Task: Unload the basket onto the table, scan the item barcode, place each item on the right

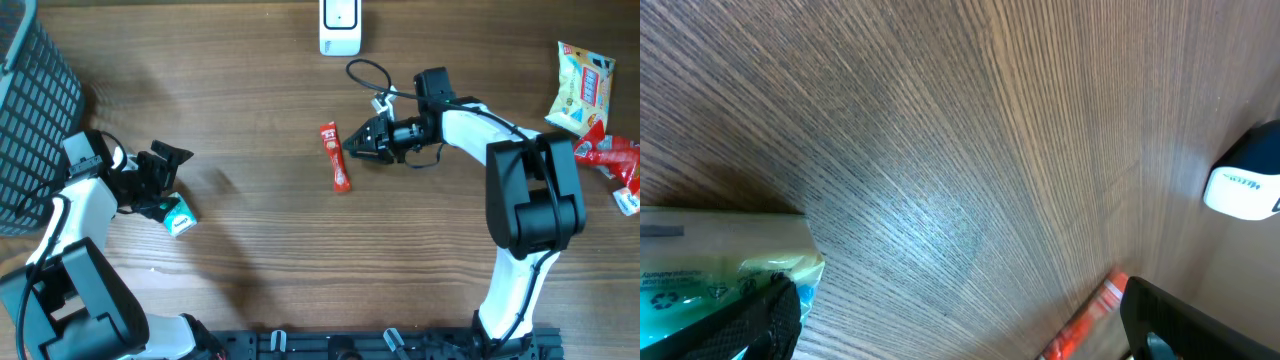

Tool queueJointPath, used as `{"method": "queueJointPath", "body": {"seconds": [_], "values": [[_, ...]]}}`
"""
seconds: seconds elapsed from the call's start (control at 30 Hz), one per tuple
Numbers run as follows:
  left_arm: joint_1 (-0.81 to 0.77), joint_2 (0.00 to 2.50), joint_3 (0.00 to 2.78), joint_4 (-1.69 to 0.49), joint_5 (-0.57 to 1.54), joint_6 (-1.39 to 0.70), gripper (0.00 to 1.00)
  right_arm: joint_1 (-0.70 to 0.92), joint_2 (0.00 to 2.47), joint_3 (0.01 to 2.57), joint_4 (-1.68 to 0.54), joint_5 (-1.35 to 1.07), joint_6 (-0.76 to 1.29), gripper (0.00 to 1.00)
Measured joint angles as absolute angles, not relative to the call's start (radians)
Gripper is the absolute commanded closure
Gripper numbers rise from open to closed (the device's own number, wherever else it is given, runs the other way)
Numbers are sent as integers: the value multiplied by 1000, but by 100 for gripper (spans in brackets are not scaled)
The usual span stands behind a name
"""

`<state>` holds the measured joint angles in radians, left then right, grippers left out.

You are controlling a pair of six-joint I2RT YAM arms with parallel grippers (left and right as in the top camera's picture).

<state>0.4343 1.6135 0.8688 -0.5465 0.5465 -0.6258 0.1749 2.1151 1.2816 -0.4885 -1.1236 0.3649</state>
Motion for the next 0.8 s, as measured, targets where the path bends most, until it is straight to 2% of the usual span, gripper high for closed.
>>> {"method": "queueJointPath", "body": {"seconds": [0.27,0.43,0.57,0.8], "values": [[434,1613,869,-546,546,-626,0,87,2115,1284,-665,-953,414,49],[434,1613,869,-546,546,-626,0,53,2095,1354,-854,-760,321,41],[434,1613,869,-546,546,-626,0,132,2006,1418,-878,-597,266,38],[434,1613,869,-546,546,-626,0,352,1953,1438,-813,-491,265,44]]}}
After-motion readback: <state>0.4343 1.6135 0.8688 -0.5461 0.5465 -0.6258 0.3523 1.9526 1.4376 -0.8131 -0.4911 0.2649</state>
